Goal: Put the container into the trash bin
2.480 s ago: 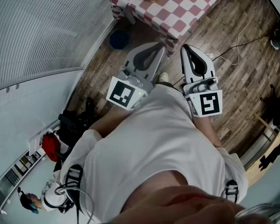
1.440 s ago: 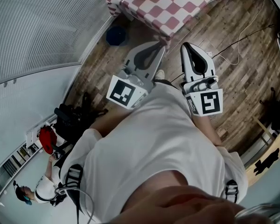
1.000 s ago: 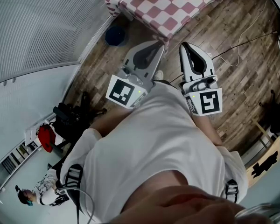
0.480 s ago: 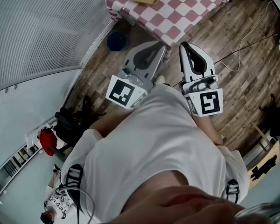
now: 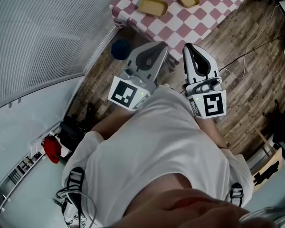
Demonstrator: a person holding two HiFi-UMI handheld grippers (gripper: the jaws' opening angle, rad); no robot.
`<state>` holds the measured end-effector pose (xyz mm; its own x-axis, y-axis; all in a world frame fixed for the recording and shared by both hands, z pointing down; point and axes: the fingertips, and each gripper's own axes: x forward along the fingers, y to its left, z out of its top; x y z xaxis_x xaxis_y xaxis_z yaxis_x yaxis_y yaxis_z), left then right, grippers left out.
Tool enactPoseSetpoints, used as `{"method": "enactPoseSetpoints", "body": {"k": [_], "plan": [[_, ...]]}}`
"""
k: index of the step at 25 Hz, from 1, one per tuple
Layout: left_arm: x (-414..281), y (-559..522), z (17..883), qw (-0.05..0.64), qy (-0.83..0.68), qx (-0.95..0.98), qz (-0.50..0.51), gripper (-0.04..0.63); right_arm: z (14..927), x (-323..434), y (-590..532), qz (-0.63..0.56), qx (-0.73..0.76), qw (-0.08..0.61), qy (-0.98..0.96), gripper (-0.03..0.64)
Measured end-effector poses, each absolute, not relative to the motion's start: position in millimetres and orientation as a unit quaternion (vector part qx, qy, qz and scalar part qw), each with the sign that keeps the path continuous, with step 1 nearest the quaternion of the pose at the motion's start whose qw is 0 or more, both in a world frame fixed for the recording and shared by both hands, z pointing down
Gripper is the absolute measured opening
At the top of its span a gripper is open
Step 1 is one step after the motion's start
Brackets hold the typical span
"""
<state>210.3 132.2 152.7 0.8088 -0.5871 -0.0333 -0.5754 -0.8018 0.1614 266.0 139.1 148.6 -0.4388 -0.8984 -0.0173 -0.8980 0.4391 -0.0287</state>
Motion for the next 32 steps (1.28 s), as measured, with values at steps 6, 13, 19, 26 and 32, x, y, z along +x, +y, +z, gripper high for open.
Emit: {"method": "enactPoseSetpoints", "body": {"k": [6,13,19,26,32], "plan": [[195,69,151,0.075,-0.301,0.950,-0.034,0.043,147,254,78,-0.015,-0.539,0.014,0.842,0.031],[175,-1,152,0.075,-0.294,0.952,-0.034,0.043,147,237,8,-0.014,-0.554,0.015,0.832,0.031],[154,-21,156,0.077,-0.287,0.954,-0.036,0.043,147,218,-11,-0.009,-0.563,0.010,0.826,0.031],[130,-58,164,0.086,-0.276,0.956,-0.038,0.043,153,195,-47,-0.010,-0.575,0.000,0.818,0.031],[111,-72,171,0.093,-0.269,0.958,-0.041,0.043,159,178,-60,-0.007,-0.584,-0.008,0.812,0.031]]}}
